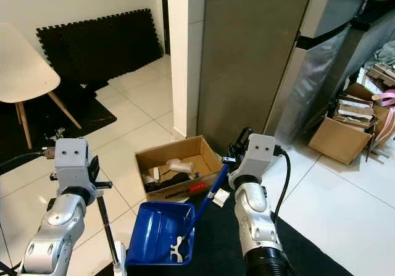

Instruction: Sweep floor

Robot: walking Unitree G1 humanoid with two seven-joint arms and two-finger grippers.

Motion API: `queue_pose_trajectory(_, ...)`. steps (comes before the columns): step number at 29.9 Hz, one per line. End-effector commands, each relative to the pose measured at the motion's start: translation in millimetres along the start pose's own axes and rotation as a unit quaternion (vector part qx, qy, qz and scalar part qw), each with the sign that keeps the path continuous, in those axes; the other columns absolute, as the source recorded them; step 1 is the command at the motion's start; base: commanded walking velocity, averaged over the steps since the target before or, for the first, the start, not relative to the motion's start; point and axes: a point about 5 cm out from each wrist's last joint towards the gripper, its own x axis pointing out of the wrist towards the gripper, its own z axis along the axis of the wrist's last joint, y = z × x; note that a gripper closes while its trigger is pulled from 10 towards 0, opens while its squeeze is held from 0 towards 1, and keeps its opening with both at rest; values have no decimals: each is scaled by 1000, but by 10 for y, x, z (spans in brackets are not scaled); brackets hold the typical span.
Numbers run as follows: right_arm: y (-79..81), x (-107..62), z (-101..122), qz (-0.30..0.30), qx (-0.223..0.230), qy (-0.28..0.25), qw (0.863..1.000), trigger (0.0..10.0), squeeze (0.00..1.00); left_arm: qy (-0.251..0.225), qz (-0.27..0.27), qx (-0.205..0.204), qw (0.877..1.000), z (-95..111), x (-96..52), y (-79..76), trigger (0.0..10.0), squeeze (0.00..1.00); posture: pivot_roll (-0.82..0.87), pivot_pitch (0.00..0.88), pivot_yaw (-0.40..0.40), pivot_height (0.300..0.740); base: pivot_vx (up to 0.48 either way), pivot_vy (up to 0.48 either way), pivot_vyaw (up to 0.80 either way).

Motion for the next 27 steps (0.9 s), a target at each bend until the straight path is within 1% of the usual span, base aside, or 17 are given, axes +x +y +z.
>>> queue_pose_trajectory(1, 77, 23, 102, 20, 5, -21, 1000, 10000, 0, -9, 6, 8, 1000, 23, -8, 14, 10000, 0, 74, 35, 11, 740, 0, 0, 0)
queue_pose_trajectory(7, 147, 18, 129, 47, -15, -29, 998, 10000, 0, -15, 8, 7, 1000, 48, -4, 10, 10000, 0, 74, 36, 10, 740, 0, 0, 0)
queue_pose_trajectory(8, 202, 17, 191, 60, -31, -45, 997, 10000, 0, -35, 5, 20, 999, 125, -3, 0, 10000, 0, 74, 36, 10, 740, 0, 0, 0)
queue_pose_trajectory(9, 202, 17, 191, 60, -31, -45, 997, 10000, 0, -35, 5, 20, 999, 125, -3, 0, 10000, 0, 74, 36, 10, 740, 0, 0, 0)
queue_pose_trajectory(10, 253, 17, 264, 71, -42, -63, 995, 10000, 0, -60, 3, 36, 998, 230, 0, -2, 10000, 0, 72, 39, 9, 740, 0, 0, 0)
queue_pose_trajectory(11, 271, 17, 293, 74, -45, -69, 994, 10000, 0, -70, 3, 41, 997, 273, 1, 0, 10000, 0, 72, 39, 9, 740, 0, 0, 0)
queue_pose_trajectory(13, 339, 30, 414, 85, -49, -91, 991, 10000, 0, -103, 5, 39, 994, 469, 20, 15, 10000, 0, 75, 40, 7, 740, 0, 0, 0)
queue_pose_trajectory(15, 410, 70, 572, 90, -55, -112, 988, 10000, 0, -134, 11, 23, 991, 723, 41, 69, 10000, 0, 77, 39, 8, 740, 0, 0, 0)
queue_pose_trajectory(17, 410, 70, 572, 90, -55, -112, 988, 10000, 0, -134, 11, 23, 991, 723, 41, 69, 10000, 0, 77, 39, 8, 740, 0, 0, 0)
queue_pose_trajectory(19, 439, 113, 652, 88, -70, -110, 988, 10000, 0, -154, 12, 15, 988, 892, 39, 104, 10000, 0, 83, 35, 8, 740, 0, 0, 0)
queue_pose_trajectory(21, 443, 143, 677, 85, -84, -105, 987, 10000, 0, -166, 1, 19, 986, 980, 22, 103, 10000, 0, 90, 33, 4, 740, 0, 0, 0)
queue_pose_trajectory(22, 444, 148, 685, 84, -85, -105, 987, 10000, 0, -167, -5, 20, 986, 992, 14, 96, 10000, 0, 90, 33, 4, 740, 0, 0, 0)
queue_pose_trajectory(23, 440, 154, 687, 81, -85, -104, 988, 10000, 0, -160, -12, 20, 987, 954, 4, 79, 10000, 0, 94, 34, 2, 740, 0, 0, 0)
queue_pose_trajectory(25, 437, 163, 691, 77, -83, -105, 988, 10000, 0, -142, -20, 18, 990, 833, -19, 49, 10000, 0, 95, 33, 0, 740, 0, 0, 0)
queue_pose_trajectory(26, 437, 163, 691, 77, -83, -105, 988, 10000, 0, -142, -20, 18, 990, 833, -19, 49, 10000, 0, 95, 33, 0, 740, 0, 0, 0)
queue_pose_trajectory(27, 436, 166, 693, 76, -84, -105, 988, 10000, 0, -128, -22, 13, 991, 749, -36, 31, 10000, 0, 95, 33, 0, 740, 0, 0, 0)
